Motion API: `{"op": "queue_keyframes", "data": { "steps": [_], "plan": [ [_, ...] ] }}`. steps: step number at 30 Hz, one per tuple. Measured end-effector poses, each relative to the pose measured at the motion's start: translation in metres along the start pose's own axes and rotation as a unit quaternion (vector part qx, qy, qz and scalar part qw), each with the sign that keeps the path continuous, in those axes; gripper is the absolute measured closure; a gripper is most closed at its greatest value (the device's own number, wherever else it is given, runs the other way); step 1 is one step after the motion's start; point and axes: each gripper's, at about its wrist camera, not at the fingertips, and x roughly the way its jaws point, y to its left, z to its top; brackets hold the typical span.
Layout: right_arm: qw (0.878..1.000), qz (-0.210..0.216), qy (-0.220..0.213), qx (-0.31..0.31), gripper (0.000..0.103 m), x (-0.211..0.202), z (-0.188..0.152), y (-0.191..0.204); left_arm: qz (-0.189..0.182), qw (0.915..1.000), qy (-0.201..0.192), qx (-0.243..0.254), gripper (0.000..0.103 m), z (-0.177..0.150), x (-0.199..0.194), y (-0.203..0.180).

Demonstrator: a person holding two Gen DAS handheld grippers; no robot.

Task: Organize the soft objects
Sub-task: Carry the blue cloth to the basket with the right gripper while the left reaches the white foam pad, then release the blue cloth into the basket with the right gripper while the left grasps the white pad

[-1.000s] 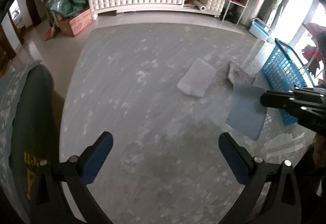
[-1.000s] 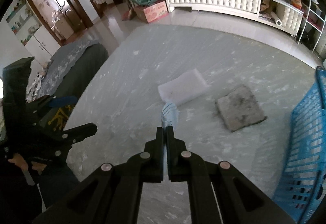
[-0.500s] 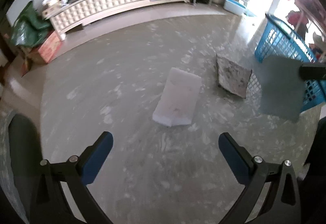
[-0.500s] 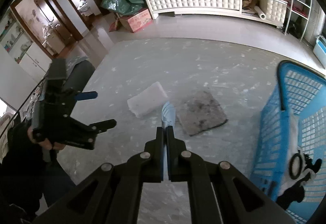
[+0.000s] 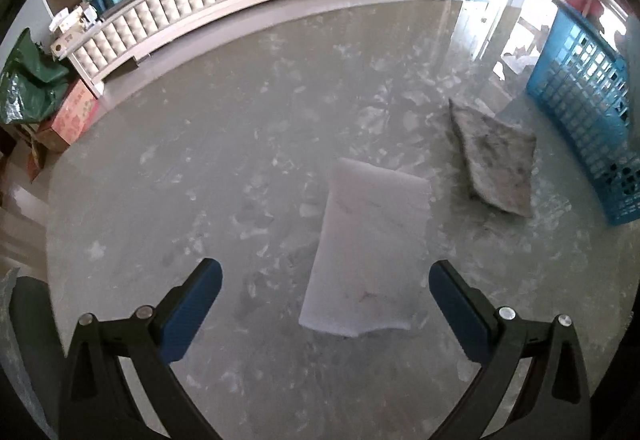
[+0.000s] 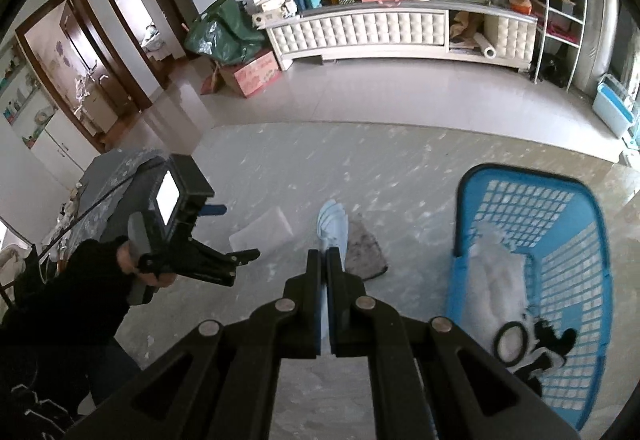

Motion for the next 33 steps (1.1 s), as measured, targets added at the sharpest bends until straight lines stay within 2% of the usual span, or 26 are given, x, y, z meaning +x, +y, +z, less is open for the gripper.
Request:
{"op": "queue_keyframes", "data": {
  "steps": [8,15,22,33],
  "plan": [
    [0.999,-0.023,-0.027,0.012,0.101,-0.019,0.003,-0.022,-0.004,0.9997,0.019,0.017,0.000,0.001,0.019,-0.010],
    [0.997,-0.043,-0.040,0.045,0.101,-0.034,-0.004,-0.045,-0.010,0.9996,0.014,0.020,0.000,0.011,0.024,-0.012],
    [0.994,-0.058,-0.032,0.082,0.101,-0.032,-0.020,-0.065,-0.013,0.9995,0.012,0.026,0.001,0.020,0.027,-0.022],
    [0.988,-0.063,0.004,0.142,0.101,-0.003,-0.035,-0.110,-0.011,0.9996,0.015,0.019,0.020,0.020,0.026,-0.025]
  ]
}}
